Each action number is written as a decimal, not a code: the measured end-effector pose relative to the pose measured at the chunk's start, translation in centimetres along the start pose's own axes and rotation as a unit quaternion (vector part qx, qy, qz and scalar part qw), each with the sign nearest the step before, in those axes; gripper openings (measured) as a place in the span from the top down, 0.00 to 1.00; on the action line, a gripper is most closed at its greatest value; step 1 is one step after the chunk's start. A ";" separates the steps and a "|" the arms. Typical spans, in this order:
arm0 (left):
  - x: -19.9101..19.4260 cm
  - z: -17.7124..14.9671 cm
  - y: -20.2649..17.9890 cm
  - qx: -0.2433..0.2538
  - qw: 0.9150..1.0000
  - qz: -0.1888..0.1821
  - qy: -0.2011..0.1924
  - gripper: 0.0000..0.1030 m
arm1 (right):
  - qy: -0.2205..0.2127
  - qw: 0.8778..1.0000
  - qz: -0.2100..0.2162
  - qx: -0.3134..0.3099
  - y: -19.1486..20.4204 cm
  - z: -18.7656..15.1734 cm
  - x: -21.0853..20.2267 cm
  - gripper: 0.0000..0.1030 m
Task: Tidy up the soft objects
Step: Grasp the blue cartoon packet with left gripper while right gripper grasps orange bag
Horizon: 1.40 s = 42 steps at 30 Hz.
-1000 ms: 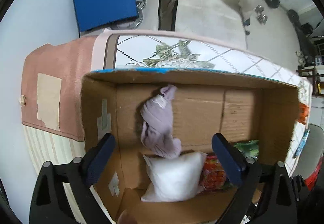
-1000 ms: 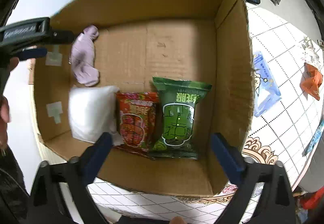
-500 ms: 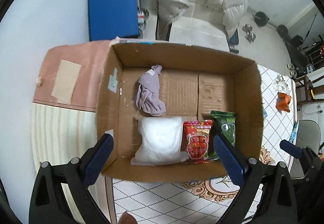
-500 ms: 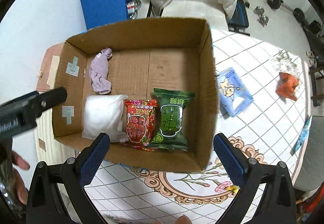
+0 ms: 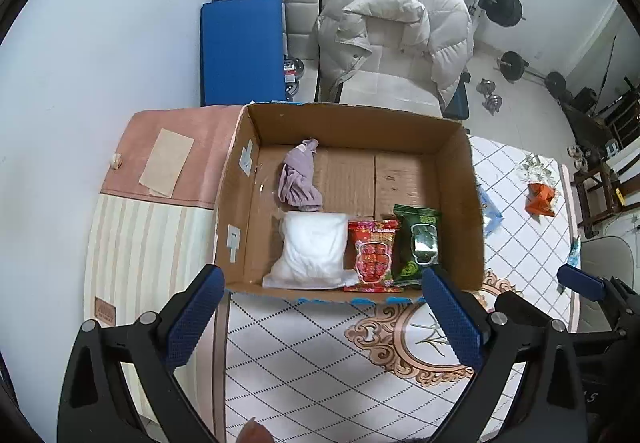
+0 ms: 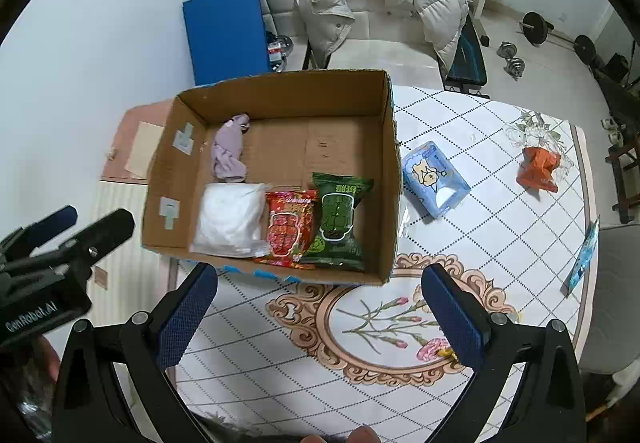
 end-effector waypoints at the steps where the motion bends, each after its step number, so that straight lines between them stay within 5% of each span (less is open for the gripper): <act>1: -0.2 -0.2 -0.1 -0.002 1.000 -0.003 -0.001 0.02 | -0.002 1.000 0.002 -0.001 0.0 -0.2 -0.4 0.00; 8: -1.9 -0.2 -2.7 -0.005 1.000 -0.012 -0.008 0.02 | -0.011 1.000 0.028 0.001 -1.6 -0.9 -1.9 0.00; 13: -1.1 1.7 -9.1 0.021 0.999 -0.042 0.008 0.02 | -0.022 0.997 0.035 0.059 -8.3 -1.4 -3.3 0.00; 16: 1.9 3.5 -14.4 0.021 0.993 -0.101 0.062 0.02 | -0.018 0.992 0.022 0.120 -15.1 -1.9 -3.2 0.00; 20: 8.3 5.8 -21.3 0.004 0.973 -0.162 0.164 0.02 | -0.005 0.978 0.005 0.210 -24.8 -2.6 -1.7 0.00; 28: 21.6 8.2 -30.3 -0.048 0.959 -0.097 0.262 0.02 | 0.027 0.955 -0.020 0.293 -37.5 -3.5 2.1 0.00; 37: 29.6 9.1 -30.3 -0.137 0.943 -0.027 0.303 0.02 | 0.073 0.963 -0.035 0.258 -41.8 -0.4 6.5 0.00; 42: 31.0 9.9 -29.6 -0.147 0.944 -0.012 0.294 0.02 | 0.089 0.969 -0.025 0.230 -42.3 4.3 9.1 0.00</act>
Point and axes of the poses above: each gripper's, at about its wrist camera, not at the fingertips, and x roughly the way its jaws point, y to its left, z to its top, the point moved 2 cm from there along x, roughly the way its jaws point, and after that the axes turned 10 degrees about y, right-handed, at the moved point
